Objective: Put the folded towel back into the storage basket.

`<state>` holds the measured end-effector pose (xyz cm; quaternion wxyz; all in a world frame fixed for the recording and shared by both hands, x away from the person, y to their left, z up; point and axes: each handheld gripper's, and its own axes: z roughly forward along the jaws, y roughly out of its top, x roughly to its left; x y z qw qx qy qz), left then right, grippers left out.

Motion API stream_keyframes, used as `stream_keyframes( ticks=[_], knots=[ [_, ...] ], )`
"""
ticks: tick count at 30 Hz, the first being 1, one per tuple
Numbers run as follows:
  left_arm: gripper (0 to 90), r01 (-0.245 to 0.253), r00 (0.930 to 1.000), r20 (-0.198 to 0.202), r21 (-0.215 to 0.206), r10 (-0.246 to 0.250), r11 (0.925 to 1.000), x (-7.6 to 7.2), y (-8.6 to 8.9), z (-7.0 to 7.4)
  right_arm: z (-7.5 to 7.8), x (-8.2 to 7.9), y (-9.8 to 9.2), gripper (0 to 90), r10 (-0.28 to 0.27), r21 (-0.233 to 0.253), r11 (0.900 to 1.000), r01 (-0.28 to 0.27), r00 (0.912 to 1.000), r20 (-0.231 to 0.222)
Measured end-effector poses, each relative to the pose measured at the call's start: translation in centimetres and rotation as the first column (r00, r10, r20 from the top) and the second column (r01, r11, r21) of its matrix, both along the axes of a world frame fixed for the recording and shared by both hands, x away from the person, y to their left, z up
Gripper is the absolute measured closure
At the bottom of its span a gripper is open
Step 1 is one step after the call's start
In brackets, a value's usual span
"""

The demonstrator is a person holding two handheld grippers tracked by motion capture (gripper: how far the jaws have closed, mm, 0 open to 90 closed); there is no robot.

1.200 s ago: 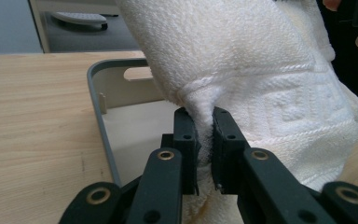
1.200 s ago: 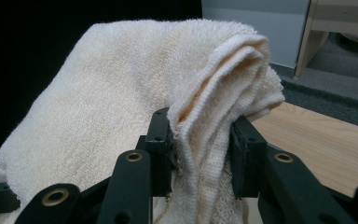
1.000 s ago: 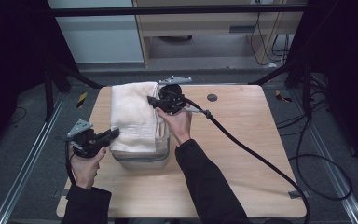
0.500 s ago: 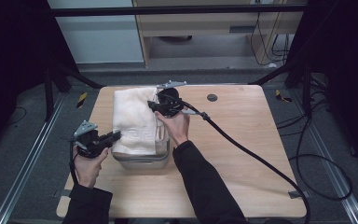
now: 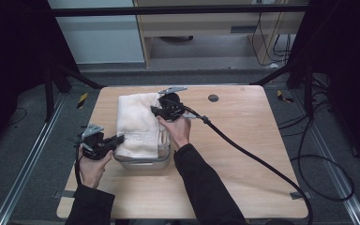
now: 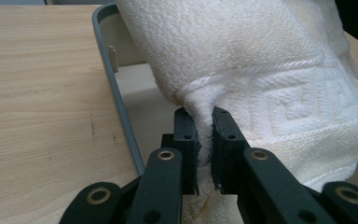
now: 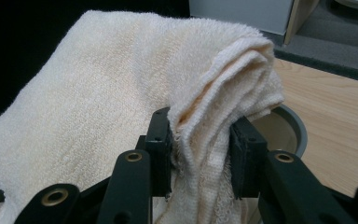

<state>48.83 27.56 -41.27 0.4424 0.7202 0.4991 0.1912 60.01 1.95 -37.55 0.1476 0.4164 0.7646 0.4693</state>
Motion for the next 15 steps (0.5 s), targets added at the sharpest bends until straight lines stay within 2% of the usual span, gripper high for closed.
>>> stream_keyframes(
  ticks=[15],
  knots=[
    [81.5, 0.004, 0.9991, -0.043, 0.044, -0.002, 0.9990, 0.6, -0.6, -1.6, -1.9, 0.3, 0.0, 64.8, -0.002, -0.038, 0.999, 0.001, 0.9998, -0.018]
  ],
)
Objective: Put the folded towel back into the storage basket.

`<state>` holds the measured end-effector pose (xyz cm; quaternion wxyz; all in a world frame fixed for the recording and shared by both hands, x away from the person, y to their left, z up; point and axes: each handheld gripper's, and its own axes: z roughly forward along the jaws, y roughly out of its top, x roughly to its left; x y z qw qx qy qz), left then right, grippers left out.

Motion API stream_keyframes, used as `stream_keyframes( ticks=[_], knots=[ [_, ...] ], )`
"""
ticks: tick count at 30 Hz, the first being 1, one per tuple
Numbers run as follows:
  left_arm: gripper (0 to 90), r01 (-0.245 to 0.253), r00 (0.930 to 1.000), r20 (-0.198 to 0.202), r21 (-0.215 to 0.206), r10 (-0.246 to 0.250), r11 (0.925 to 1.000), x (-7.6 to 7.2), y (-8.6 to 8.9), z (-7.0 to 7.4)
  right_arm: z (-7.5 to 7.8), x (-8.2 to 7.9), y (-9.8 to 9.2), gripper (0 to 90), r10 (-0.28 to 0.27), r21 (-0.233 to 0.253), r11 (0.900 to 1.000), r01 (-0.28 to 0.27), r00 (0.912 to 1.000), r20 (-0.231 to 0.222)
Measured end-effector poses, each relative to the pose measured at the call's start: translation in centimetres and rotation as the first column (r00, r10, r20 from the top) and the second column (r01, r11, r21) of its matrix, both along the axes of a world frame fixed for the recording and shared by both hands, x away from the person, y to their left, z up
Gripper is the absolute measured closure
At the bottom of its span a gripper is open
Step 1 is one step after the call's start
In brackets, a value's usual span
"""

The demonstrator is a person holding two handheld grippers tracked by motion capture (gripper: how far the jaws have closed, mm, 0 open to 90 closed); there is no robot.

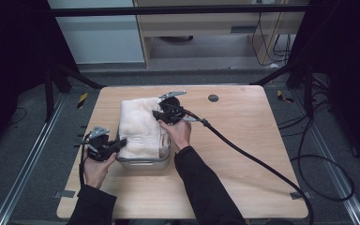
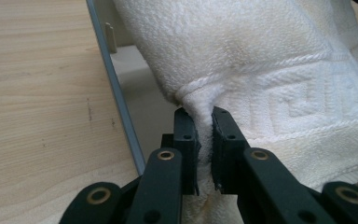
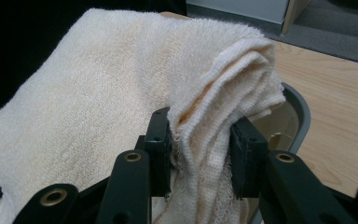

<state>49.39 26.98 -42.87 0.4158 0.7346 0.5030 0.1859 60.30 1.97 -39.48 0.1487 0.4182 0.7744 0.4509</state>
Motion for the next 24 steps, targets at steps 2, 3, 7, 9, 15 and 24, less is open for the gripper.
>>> stream_keyframes(
  ticks=[2, 3, 7, 9, 15, 24],
  knots=[
    [81.5, 0.000, 1.0000, -0.008, 0.006, 0.000, 1.0000, 0.1, 0.0, -0.1, -0.2, 0.0, 0.1, 64.7, -0.001, -0.008, 1.000, 0.001, 1.0000, -0.005],
    [81.5, 0.000, 0.9999, -0.010, 0.012, 0.000, 0.9999, 0.1, 0.0, -0.1, -0.3, 0.0, 0.2, 64.6, 0.000, -0.010, 1.000, 0.000, 1.0000, -0.005],
    [81.4, 0.000, 0.9999, -0.016, 0.031, 0.000, 0.9995, 0.1, -0.2, -0.3, -1.0, 0.1, 0.4, 64.4, 0.001, -0.037, 0.999, -0.001, 1.0000, -0.008],
    [81.3, -0.003, 0.9998, -0.021, 0.032, 0.003, 0.9995, 0.1, -0.2, -0.4, -1.1, 0.1, 0.4, 64.3, 0.002, -0.042, 0.999, -0.003, 1.0000, -0.006],
    [80.7, -0.005, 0.9992, -0.039, 0.043, 0.007, 0.9991, 0.2, -0.2, -0.8, -2.0, 0.1, 0.6, 63.8, 0.006, -0.067, 0.998, -0.007, 0.9999, -0.008],
    [74.9, -0.007, 0.9992, -0.039, 0.047, 0.008, 0.9989, 0.3, -0.3, -1.0, -2.9, 0.1, 0.9, 61.4, 0.022, -0.135, 0.991, -0.021, 0.9997, 0.007]
  ],
)
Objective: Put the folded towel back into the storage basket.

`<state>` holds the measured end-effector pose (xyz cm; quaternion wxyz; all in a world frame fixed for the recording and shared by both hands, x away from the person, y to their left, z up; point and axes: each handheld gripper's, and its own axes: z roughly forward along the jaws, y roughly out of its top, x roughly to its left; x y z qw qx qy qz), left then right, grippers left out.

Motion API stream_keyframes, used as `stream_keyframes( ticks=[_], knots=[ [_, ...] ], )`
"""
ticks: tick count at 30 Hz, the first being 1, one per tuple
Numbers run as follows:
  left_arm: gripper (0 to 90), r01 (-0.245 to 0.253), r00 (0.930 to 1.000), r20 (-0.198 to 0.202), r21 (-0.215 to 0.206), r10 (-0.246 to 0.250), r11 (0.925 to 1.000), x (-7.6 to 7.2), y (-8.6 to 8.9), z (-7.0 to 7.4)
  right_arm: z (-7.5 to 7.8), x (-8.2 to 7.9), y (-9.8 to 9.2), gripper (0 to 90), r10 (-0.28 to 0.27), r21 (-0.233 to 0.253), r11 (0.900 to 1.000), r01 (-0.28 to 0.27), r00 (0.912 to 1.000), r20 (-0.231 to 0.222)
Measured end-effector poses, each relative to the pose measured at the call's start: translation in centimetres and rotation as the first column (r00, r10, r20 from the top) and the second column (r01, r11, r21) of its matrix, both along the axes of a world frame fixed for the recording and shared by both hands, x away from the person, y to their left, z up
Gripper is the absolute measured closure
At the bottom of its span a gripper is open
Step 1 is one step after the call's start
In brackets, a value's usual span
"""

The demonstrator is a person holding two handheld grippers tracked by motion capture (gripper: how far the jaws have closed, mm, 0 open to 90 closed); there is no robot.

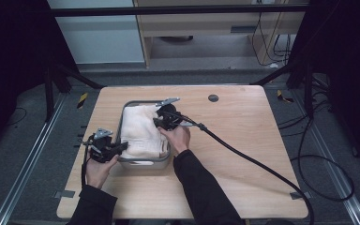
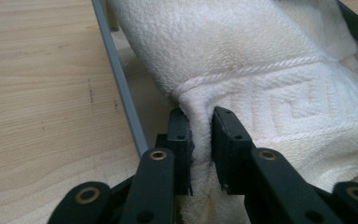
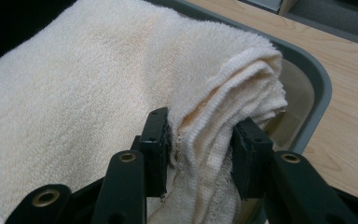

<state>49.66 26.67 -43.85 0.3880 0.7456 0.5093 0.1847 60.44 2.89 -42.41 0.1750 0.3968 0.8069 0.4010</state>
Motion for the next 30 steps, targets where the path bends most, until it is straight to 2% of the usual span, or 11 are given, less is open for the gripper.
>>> stream_keyframes(
  ticks=[3, 7, 8, 12, 13, 15, 18, 20, 21, 22, 30],
  knots=[
    [70.7, 0.001, 1.0000, 0.007, -0.001, -0.001, 1.0000, -0.1, 0.0, 0.1, -0.3, 0.0, 0.0, 60.1, 0.016, -0.027, 1.000, -0.016, 0.9999, 0.001],
    [65.0, -0.011, 0.9990, 0.043, -0.001, 0.011, 0.9999, -0.4, 0.0, 0.7, -0.4, 0.0, -0.1, 57.8, 0.029, -0.053, 0.998, -0.028, 0.9995, 0.011],
    [64.1, -0.012, 0.9982, 0.058, -0.014, 0.013, 0.9998, -0.5, 0.1, 0.8, -0.4, -0.1, -0.2, 56.8, 0.034, -0.054, 0.998, -0.032, 0.9992, 0.023],
    [61.2, -0.009, 0.9955, 0.094, -0.042, 0.013, 0.9991, -1.0, 0.4, 1.8, 0.4, -0.3, -0.8, 54.9, 0.037, -0.034, 0.999, -0.036, 0.9982, 0.046],
    [60.9, -0.009, 0.9955, 0.094, -0.042, 0.013, 0.9991, -1.0, 0.4, 1.8, 0.4, -0.3, -0.8, 54.9, 0.037, -0.034, 0.999, -0.036, 0.9982, 0.046],
    [59.6, -0.003, 0.9934, 0.114, -0.051, 0.009, 0.9987, -1.3, 0.5, 2.2, 1.4, -0.7, -1.6, 51.9, 0.035, 0.002, 0.999, -0.035, 0.9971, 0.067],
    [56.6, 0.005, 0.9920, 0.126, -0.049, 0.001, 0.9988, -1.6, 0.6, 2.4, 2.1, -1.0, -2.3, 49.9, 0.033, 0.010, 0.999, -0.034, 0.9962, 0.080],
    [53.8, 0.011, 0.9893, 0.146, -0.051, -0.003, 0.9986, -2.0, 0.8, 2.6, 3.0, -1.5, -3.6, 45.7, 0.030, 0.025, 0.999, -0.033, 0.9940, 0.105],
    [52.3, 0.011, 0.9893, 0.146, -0.051, -0.003, 0.9986, -2.0, 0.8, 2.6, 3.0, -1.5, -3.6, 45.7, 0.030, 0.025, 0.999, -0.033, 0.9940, 0.105],
    [50.3, 0.013, 0.9874, 0.158, -0.055, -0.005, 0.9984, -2.2, 1.0, 2.7, 3.5, -1.9, -4.5, 41.0, 0.026, 0.040, 0.999, -0.030, 0.9935, 0.111],
    [36.4, 0.026, 0.9799, 0.199, -0.047, -0.016, 0.9985, -3.4, 1.6, 2.7, 4.8, -4.1, -9.1, 29.2, 0.003, 0.080, 0.997, -0.013, 0.9929, 0.119]
  ],
)
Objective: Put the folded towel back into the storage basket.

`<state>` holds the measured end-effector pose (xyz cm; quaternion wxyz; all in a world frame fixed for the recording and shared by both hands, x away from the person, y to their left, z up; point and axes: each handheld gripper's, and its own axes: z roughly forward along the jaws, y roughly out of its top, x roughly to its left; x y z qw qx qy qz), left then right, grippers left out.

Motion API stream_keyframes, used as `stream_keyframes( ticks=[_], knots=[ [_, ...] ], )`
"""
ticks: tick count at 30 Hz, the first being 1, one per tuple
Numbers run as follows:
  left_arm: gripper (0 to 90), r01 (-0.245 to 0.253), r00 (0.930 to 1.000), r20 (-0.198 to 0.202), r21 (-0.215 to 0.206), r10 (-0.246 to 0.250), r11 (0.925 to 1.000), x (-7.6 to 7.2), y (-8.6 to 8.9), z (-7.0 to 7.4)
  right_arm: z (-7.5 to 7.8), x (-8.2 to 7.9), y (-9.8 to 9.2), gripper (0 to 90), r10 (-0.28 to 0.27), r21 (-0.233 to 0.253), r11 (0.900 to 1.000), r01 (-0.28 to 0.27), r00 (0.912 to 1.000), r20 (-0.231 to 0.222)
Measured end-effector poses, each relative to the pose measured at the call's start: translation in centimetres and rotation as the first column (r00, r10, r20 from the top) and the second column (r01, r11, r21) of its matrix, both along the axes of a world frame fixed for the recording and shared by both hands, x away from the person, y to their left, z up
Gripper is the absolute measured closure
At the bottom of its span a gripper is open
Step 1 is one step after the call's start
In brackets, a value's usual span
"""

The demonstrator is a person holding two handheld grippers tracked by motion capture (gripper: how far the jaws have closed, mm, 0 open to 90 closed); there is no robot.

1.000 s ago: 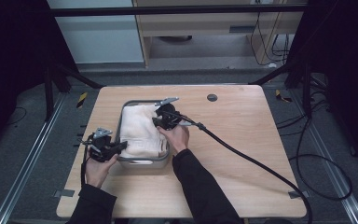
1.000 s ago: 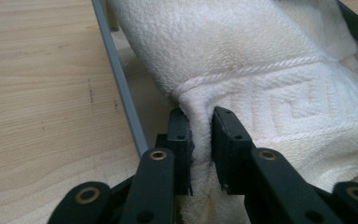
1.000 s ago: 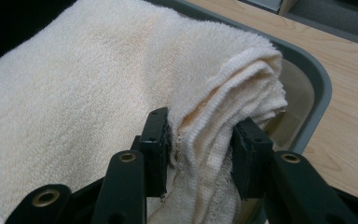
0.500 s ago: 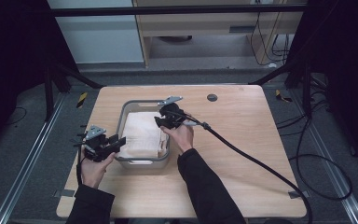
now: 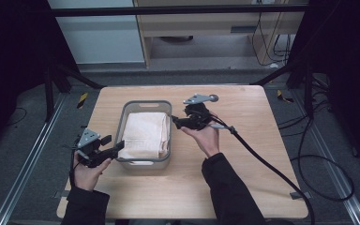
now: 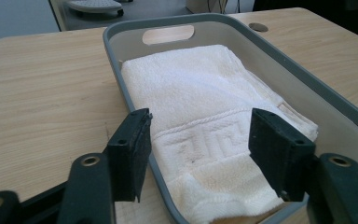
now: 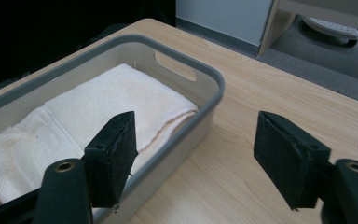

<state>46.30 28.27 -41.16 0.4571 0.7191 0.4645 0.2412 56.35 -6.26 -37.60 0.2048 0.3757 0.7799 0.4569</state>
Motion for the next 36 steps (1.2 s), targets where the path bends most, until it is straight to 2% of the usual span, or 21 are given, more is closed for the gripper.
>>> stream_keyframes(
  ticks=[2, 4, 6, 8, 9, 10, 14, 15, 16, 23, 27, 30, 32, 33, 36],
  knots=[
    [34.4, 0.000, 1.0000, 0.003, 0.005, 0.000, 1.0000, -0.2, 0.1, -0.1, 0.1, -0.4, -0.7, 27.9, -0.004, 0.009, 1.000, 0.004, 1.0000, 0.000],
    [33.1, -0.002, 0.9999, 0.010, 0.010, 0.002, 1.0000, -0.6, 0.3, -0.2, 0.0, -1.6, -3.1, 24.3, -0.029, 0.027, 0.999, 0.030, 0.9996, -0.004],
    [32.9, -0.003, 0.9999, 0.016, 0.005, 0.003, 1.0000, -0.7, 0.4, -0.2, -0.1, -1.8, -3.7, 23.9, -0.035, 0.028, 0.999, 0.035, 0.9994, -0.001],
    [31.5, 0.003, 0.9998, 0.020, 0.000, -0.003, 1.0000, -0.9, 0.6, -0.2, -0.4, -3.0, -5.9, 21.9, -0.063, 0.044, 0.997, 0.063, 0.9980, -0.002],
    [31.4, 0.003, 0.9998, 0.020, 0.000, -0.003, 1.0000, -0.9, 0.6, -0.2, -0.4, -3.0, -5.9, 21.9, -0.063, 0.044, 0.997, 0.063, 0.9980, -0.002],
    [31.1, 0.011, 0.9996, 0.027, 0.006, -0.011, 0.9999, -1.2, 0.7, -0.3, -0.7, -3.7, -7.4, 20.8, -0.074, 0.053, 0.996, 0.074, 0.9972, 0.000],
    [31.2, 0.012, 0.9993, 0.035, 0.016, -0.012, 0.9998, -1.8, 1.0, -0.7, -1.3, -5.0, -10.0, 19.3, -0.102, 0.078, 0.992, 0.102, 0.9948, -0.005],
    [31.3, 0.012, 0.9993, 0.035, 0.016, -0.012, 0.9998, -1.8, 1.0, -0.7, -1.3, -5.0, -10.0, 19.3, -0.102, 0.078, 0.992, 0.102, 0.9948, -0.005],
    [31.5, 0.011, 0.9993, 0.036, 0.016, -0.012, 0.9998, -1.9, 1.2, -0.8, -1.8, -5.7, -11.4, 18.9, -0.120, 0.097, 0.988, 0.120, 0.9928, -0.011],
    [34.9, -0.010, 0.9998, 0.016, 0.016, 0.010, 0.9998, -2.5, 2.4, -1.9, -3.5, -7.5, -14.9, 17.8, -0.172, 0.121, 0.977, 0.174, 0.9848, -0.025],
    [37.4, -0.020, 0.9998, 0.007, 0.023, 0.019, 0.9995, -2.8, 3.1, -2.4, -4.4, -8.2, -16.0, 17.7, -0.185, 0.098, 0.978, 0.186, 0.9825, -0.019],
    [39.9, -0.027, 0.9996, -0.005, 0.026, 0.027, 0.9993, -3.1, 3.9, -3.0, -5.8, -8.9, -17.4, 17.6, -0.204, 0.075, 0.976, 0.206, 0.9784, -0.030],
    [40.1, -0.031, 0.9995, -0.007, 0.025, 0.031, 0.9992, -3.2, 4.1, -3.2, -6.0, -8.9, -17.6, 17.6, -0.208, 0.063, 0.976, 0.209, 0.9777, -0.031],
    [40.5, -0.035, 0.9993, -0.011, 0.034, 0.036, 0.9988, -3.3, 4.4, -3.5, -6.6, -9.3, -18.2, 17.4, -0.219, 0.049, 0.974, 0.221, 0.9750, -0.038],
    [40.5, -0.041, 0.9990, -0.018, 0.041, 0.042, 0.9983, -3.4, 4.7, -3.8, -7.0, -9.6, -18.6, 17.3, -0.223, 0.043, 0.973, 0.225, 0.9739, -0.044]
  ],
)
